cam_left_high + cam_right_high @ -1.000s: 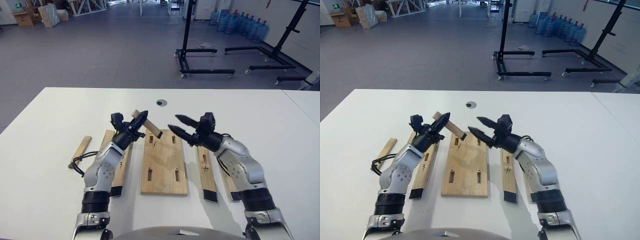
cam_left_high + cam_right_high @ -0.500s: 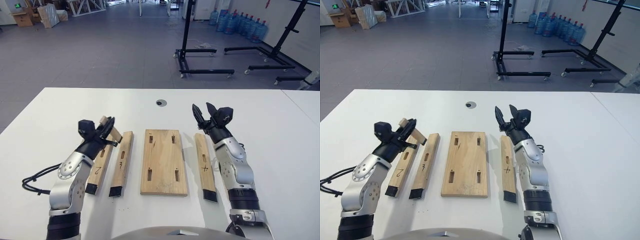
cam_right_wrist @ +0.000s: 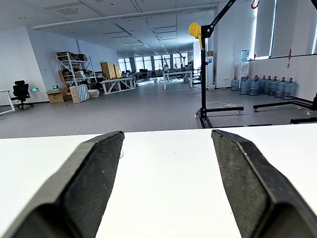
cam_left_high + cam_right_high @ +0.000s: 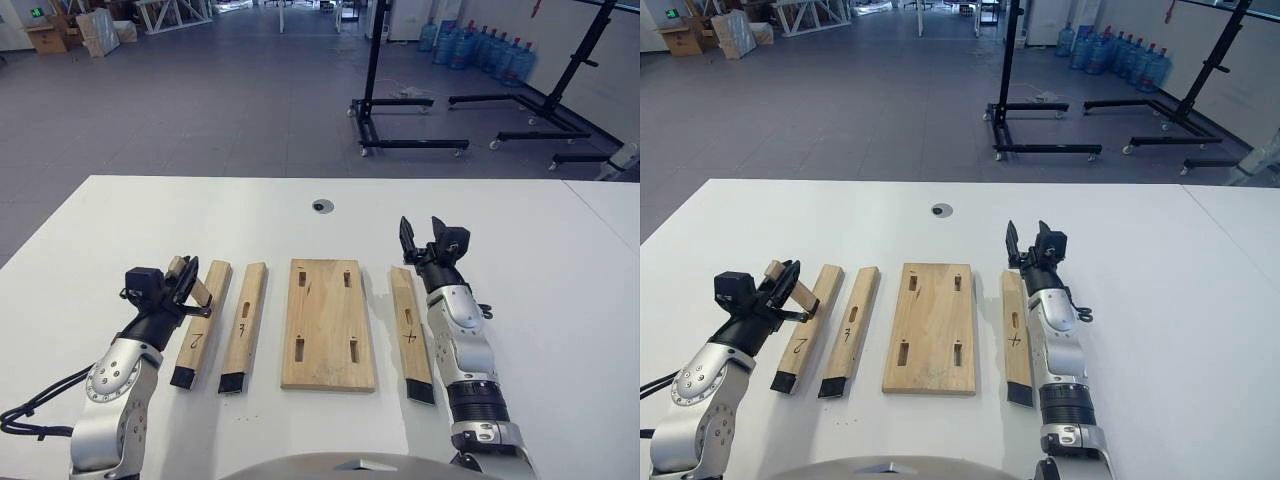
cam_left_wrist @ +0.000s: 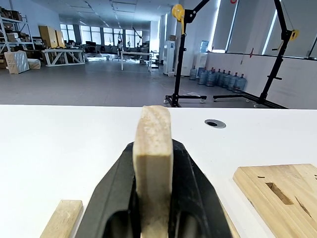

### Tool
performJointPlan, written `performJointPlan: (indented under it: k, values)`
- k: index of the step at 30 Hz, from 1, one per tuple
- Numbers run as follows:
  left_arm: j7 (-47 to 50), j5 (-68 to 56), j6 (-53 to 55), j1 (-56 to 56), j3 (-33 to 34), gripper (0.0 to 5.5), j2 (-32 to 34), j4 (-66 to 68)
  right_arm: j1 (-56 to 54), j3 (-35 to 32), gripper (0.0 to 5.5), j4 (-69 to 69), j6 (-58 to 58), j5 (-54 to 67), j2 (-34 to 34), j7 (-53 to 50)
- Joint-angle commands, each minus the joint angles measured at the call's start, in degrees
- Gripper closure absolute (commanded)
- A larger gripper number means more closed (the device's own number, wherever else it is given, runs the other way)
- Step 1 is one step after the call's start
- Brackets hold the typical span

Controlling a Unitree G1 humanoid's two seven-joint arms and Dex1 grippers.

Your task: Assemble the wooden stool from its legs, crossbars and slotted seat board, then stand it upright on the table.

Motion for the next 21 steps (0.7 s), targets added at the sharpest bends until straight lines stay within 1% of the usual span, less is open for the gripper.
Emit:
performJointPlan:
  k: [1, 7, 10, 14, 21]
  values:
    - [0.9, 1.7, -0.3, 1.2, -0.7, 5.12, 0.0, 0.4, 0.2, 0.1, 2.25, 0.4, 0.0, -0.1, 0.0, 0.2]
    - [0.8, 2.8, -2.4, 3.1, 0.2, 5.12, 0.2, 2.2, 0.2, 0.1, 2.25, -0.1, 0.6, 0.1, -0.3, 0.5]
    - [0.9, 2.0, -2.8, 2.3, 0.6, 5.12, -0.3, 2.8, 0.5, 0.1, 2.25, 0.0, 0.6, 0.0, -0.3, 0.6]
    - [0.5, 3.3, -2.6, 2.8, -0.5, 5.12, 0.4, 4.7, 0.5, 0.6, 2.25, -0.1, 0.8, -0.1, 0.1, 0.5]
    - [1.8, 8.3, 0.2, 2.3, -4.0, 5.12, 1.7, 12.2, -0.6, 0.4, 2.25, 0.8, 1.7, 0.4, -0.9, 1.4]
